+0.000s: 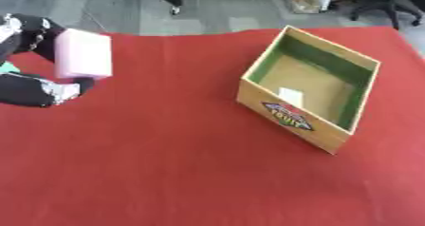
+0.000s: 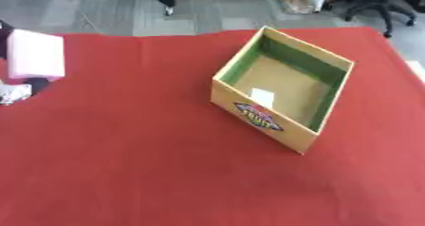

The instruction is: Pick up the objects with one hand, pass them to the other hand, and then place them into the box on the other side of the table.

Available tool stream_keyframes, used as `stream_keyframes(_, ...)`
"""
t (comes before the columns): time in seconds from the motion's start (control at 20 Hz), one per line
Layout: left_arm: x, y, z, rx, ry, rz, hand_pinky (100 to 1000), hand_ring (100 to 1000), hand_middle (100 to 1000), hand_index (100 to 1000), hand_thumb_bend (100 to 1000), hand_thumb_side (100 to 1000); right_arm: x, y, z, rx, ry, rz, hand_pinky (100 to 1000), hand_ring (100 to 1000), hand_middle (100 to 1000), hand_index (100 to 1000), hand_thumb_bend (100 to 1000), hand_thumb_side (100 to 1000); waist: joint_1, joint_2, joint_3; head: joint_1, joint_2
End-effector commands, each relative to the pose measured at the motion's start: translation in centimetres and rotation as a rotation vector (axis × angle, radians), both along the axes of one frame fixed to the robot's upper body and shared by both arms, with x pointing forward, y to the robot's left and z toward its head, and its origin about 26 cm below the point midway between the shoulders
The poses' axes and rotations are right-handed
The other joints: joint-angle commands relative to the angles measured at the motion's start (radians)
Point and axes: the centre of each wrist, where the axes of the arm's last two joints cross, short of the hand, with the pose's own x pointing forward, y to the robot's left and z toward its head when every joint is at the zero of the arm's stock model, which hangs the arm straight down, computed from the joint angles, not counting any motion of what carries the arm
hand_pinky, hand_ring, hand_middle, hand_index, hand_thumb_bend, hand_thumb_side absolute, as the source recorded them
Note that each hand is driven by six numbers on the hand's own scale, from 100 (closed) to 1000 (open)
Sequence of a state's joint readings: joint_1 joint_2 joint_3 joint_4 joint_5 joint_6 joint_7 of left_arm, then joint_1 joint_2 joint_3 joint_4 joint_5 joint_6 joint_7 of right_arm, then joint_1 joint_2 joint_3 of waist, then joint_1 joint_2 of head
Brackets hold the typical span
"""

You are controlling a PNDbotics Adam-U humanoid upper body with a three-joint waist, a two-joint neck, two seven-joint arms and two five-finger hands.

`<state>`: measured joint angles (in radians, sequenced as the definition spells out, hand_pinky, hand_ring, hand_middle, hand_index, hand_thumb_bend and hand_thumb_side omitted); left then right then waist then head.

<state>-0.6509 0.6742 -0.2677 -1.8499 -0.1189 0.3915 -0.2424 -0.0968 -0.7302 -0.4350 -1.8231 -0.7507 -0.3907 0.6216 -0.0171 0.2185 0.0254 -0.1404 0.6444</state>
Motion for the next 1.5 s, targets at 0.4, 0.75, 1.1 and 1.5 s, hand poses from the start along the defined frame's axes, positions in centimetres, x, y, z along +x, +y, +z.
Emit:
stream_keyframes(0.4, -0.3, -2.8, -0.5, -0.063, -0.021, -0.089, 682, 511, 405, 484, 171, 100, 2.4, 1.0, 3.2, -0.101, -0.014, 0.134, 886, 1000, 849, 982, 100, 470, -0.005, -0.034, 0.011, -0.042, 0.015)
stream_keyframes(0.75, -0.4, -4.5, -1.1, -0.082, -0.023, -0.136, 681, 509, 403, 484, 170, 100, 3.9, 1.9, 3.5, -0.155, 0.003, 0.215, 887, 1000, 850, 984, 100, 470, -0.007, -0.04, 0.022, -0.061, 0.026)
stream_keyframes(1.1, -0.3, -6.1, -1.9, -0.089, -0.011, -0.18, 679, 507, 399, 483, 153, 100, 4.9, 3.2, 3.4, -0.203, 0.017, 0.293, 887, 1000, 851, 986, 100, 470, -0.011, -0.048, 0.033, -0.079, 0.039)
stream_keyframes(1.5, 0.2, -8.3, -3.5, -0.113, 0.03, -0.224, 674, 502, 393, 482, 135, 100, 5.7, 4.6, 3.2, -0.241, 0.03, 0.364, 887, 1000, 852, 989, 100, 470, -0.013, -0.057, 0.04, -0.094, 0.047)
